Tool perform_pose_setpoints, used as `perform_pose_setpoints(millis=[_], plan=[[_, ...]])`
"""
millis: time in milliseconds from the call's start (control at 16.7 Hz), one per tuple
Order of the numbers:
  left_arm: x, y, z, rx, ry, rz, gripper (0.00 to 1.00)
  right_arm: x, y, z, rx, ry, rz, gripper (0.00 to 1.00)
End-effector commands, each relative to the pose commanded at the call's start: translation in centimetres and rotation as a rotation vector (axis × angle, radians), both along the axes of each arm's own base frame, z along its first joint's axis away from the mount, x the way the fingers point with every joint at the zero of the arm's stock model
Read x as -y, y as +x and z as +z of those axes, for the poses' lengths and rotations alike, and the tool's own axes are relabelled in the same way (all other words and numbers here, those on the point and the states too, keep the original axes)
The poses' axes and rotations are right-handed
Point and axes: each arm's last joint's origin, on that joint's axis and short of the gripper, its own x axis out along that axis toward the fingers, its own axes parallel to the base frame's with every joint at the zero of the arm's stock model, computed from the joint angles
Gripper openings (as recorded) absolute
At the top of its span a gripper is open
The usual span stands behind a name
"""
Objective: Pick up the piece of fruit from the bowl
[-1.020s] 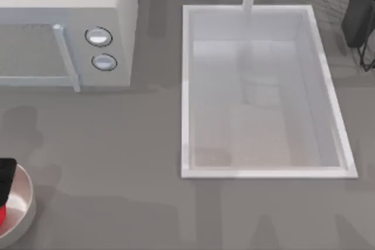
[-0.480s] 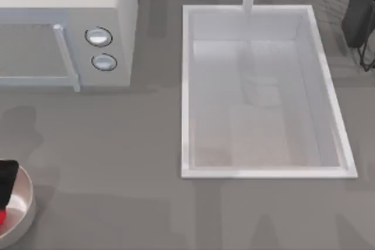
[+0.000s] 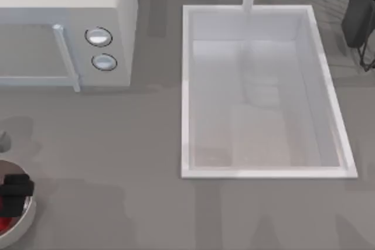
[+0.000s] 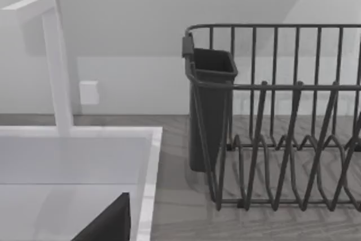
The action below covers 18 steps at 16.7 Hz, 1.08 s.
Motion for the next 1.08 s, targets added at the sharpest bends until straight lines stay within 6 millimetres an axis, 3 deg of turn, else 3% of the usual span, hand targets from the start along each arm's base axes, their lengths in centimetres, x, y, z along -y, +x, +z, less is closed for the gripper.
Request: perform_pose_setpoints(millis=[180, 420, 1080], plan=[[0.04, -0.52, -1.67, -0.017, -0.002, 0.0, 1.0, 0.0, 0.0, 0.0, 0.0, 0.0, 0.0, 1.0], [0.04, -0.54, -1.75, -0.018, -0.002, 0.0, 1.0, 0.0, 0.0, 0.0, 0.0, 0.0, 0.0, 1.0], [0.04, -0.54, -1.75, -0.018, -0.002, 0.0, 0.17, 0.0, 0.0, 0.0, 0.0, 0.0, 0.0, 1.0]])
